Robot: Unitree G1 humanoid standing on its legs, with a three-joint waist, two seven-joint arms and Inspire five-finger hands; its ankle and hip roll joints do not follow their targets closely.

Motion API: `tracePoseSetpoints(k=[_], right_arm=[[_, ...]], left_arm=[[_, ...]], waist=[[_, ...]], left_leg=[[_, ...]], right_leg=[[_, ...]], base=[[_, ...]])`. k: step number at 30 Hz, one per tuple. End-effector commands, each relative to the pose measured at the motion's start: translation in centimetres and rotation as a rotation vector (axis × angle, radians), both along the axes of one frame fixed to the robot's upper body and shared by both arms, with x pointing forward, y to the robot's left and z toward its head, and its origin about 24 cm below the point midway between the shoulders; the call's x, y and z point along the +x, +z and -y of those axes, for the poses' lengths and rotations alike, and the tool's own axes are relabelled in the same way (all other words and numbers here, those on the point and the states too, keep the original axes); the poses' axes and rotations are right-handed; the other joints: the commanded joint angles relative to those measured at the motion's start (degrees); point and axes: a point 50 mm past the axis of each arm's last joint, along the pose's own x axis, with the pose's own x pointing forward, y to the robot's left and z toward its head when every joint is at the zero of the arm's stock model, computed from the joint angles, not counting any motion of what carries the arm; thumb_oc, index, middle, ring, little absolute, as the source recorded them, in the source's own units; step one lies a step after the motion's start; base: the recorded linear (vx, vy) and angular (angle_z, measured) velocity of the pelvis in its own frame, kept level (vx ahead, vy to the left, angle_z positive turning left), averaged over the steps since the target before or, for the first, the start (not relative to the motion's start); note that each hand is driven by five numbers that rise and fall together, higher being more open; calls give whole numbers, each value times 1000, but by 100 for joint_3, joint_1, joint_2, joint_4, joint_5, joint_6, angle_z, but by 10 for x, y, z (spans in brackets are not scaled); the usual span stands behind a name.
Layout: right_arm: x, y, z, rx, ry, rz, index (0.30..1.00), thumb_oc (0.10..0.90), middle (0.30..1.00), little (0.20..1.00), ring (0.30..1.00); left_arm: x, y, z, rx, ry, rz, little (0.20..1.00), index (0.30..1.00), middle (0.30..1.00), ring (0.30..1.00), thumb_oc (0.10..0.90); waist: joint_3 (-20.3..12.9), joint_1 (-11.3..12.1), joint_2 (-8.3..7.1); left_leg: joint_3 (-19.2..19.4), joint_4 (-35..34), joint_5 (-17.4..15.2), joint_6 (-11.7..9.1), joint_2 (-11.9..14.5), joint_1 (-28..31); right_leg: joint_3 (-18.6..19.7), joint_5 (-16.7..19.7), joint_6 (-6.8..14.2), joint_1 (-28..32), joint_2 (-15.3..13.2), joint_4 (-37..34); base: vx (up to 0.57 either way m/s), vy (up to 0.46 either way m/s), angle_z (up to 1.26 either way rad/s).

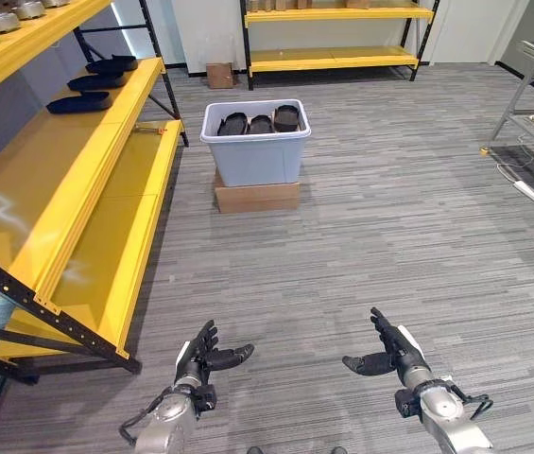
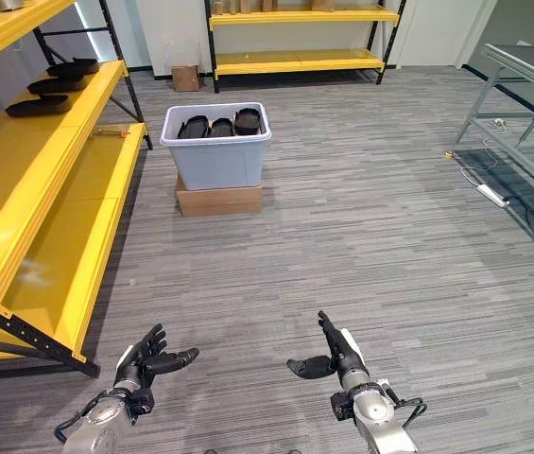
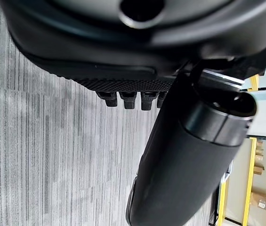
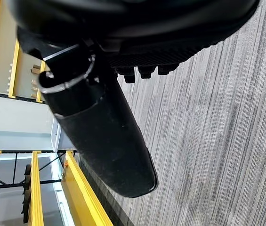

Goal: Move parts from the plastic box to the shelf.

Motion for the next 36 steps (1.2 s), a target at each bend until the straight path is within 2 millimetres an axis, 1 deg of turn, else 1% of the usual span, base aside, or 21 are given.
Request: tracePoseSetpoints(k=[1, 6, 10, 19, 25, 32, 36], right_arm=[[38, 48, -15, 15, 87, 260, 1000, 900, 1000, 1000, 1000], [38, 48, -13, 25, 83, 253, 1000, 900, 1000, 1000, 1000], [36, 46, -12, 9, 93, 245, 1000, 900, 1000, 1000, 1000], [36, 48, -11, 9, 91, 256, 1000, 900, 1000, 1000, 1000], [36, 49, -12, 10, 105, 256, 1000, 900, 1000, 1000, 1000], [37, 48, -12, 12, 82, 252, 1000, 900, 1000, 1000, 1000], [36, 48, -9, 7, 73, 258, 1000, 900, 1000, 1000, 1000]], left_arm=[[29, 33, -3, -9, -38, 185, 1000, 1000, 1000, 1000, 900], [28, 29, -3, -13, -40, 170, 1000, 1000, 1000, 1000, 900], [29, 32, -5, -1, -48, 178, 1000, 1000, 1000, 1000, 900], [29, 32, -4, 3, -75, 170, 1000, 1000, 1000, 1000, 900], [31, 36, -4, 18, -62, 194, 1000, 1000, 1000, 1000, 900], [32, 35, -3, -10, -54, 191, 1000, 1000, 1000, 1000, 900], [33, 38, -5, -15, -47, 212, 1000, 1000, 1000, 1000, 900]], waist=[[-135, 60, -174], [-132, 40, -168], [-118, 29, -158], [-111, 23, -149], [-120, 22, -153], [-116, 37, -149], [-127, 39, -134]], left_leg=[[-311, 257, -126, -482, 584, 50], [-313, 255, -125, -477, 582, 56], [-322, 279, -125, -468, 575, 41], [-328, 275, -138, -450, 556, 42], [-344, 286, -151, -433, 535, 51], [-373, 291, -158, -402, 505, 44], [-425, 316, -184, -359, 449, 45]], right_leg=[[105, -378, 526, 9, -594, 408], [124, -394, 525, -3, -589, 444], [145, -420, 518, -19, -581, 501], [156, -444, 523, -25, -584, 534], [174, -459, 522, -19, -581, 562], [186, -497, 524, -32, -589, 644], [221, -556, 513, -26, -577, 735]], base=[[0, 0, 0], [0, 0, 0], [0, 0, 0], [0, 0, 0], [0, 0, 0], [2, 11, 0], [28, 70, 1]])
